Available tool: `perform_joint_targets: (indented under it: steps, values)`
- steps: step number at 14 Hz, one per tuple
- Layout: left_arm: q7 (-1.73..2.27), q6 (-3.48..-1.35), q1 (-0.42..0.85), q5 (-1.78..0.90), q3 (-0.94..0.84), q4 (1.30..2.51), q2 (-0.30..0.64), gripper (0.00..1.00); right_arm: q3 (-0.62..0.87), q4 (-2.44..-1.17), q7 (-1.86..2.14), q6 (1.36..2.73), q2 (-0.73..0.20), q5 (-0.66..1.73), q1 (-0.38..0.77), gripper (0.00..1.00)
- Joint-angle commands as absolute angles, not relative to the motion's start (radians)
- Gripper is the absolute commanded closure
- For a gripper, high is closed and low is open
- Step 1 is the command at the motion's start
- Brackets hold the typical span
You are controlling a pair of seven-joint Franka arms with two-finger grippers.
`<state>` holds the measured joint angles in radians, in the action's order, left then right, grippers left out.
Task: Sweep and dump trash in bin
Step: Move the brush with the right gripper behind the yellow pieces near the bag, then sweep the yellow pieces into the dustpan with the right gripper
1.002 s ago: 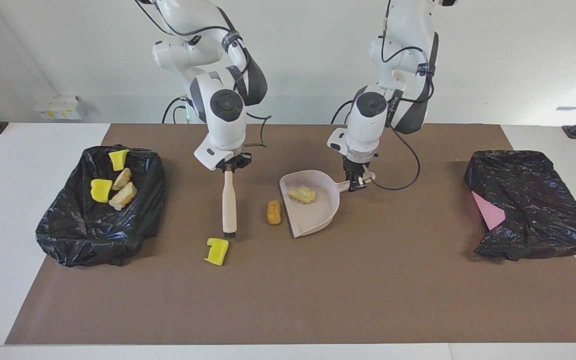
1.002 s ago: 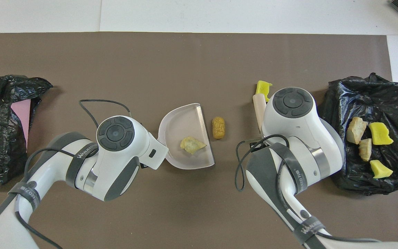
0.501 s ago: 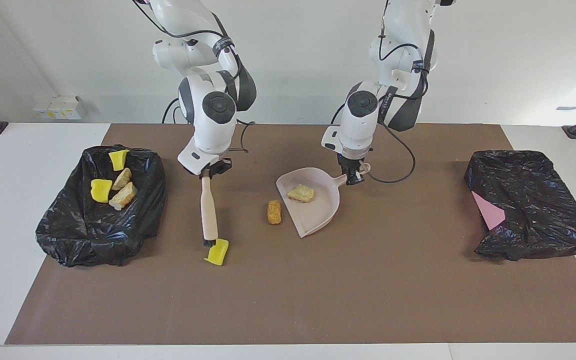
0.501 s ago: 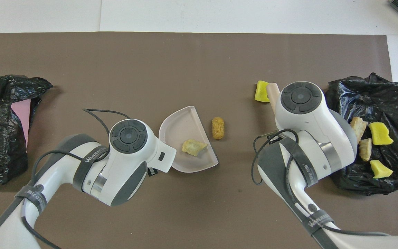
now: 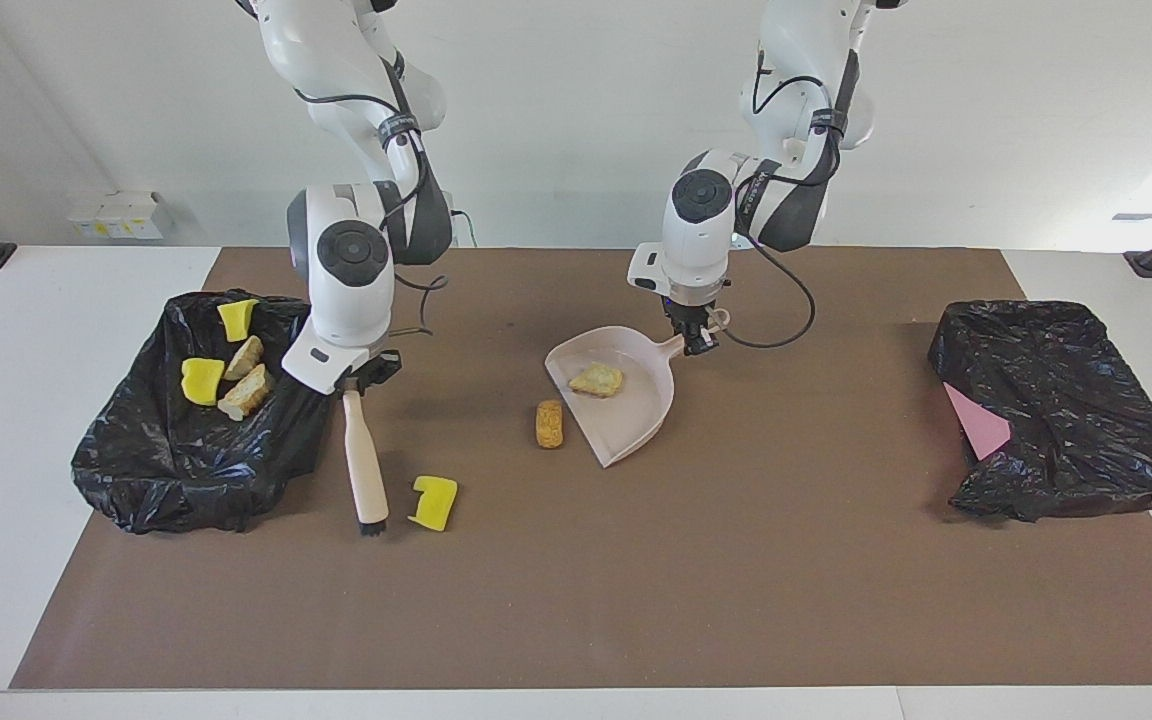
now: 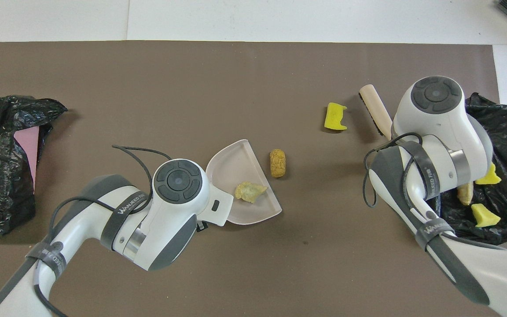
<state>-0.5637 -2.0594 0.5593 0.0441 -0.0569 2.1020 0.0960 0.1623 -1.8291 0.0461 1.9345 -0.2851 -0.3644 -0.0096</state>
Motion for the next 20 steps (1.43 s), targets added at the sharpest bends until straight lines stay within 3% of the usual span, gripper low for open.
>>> perform_joint_targets:
  steps: [1,5,14,20]
  values:
    - [-0.551,-2.037,0.58,0.061,-0.048,2.112,0.078,1.0,0.181,-1.778,0.064,1.934,-0.357,-0.373,0.012,1.0]
    - [-0.554,-2.046,0.58,0.061,-0.049,2.121,0.072,1.0,0.181,-1.772,0.064,1.931,-0.374,-0.228,0.122,1.0]
    - [-0.626,-2.143,0.566,0.061,-0.049,2.143,0.081,1.0,0.233,-1.962,0.045,1.887,-0.238,0.04,0.27,1.0]
    - [-0.729,-2.25,0.526,0.051,-0.049,2.141,0.104,1.0,0.232,-1.901,-0.098,1.812,-0.222,0.064,0.321,1.0]
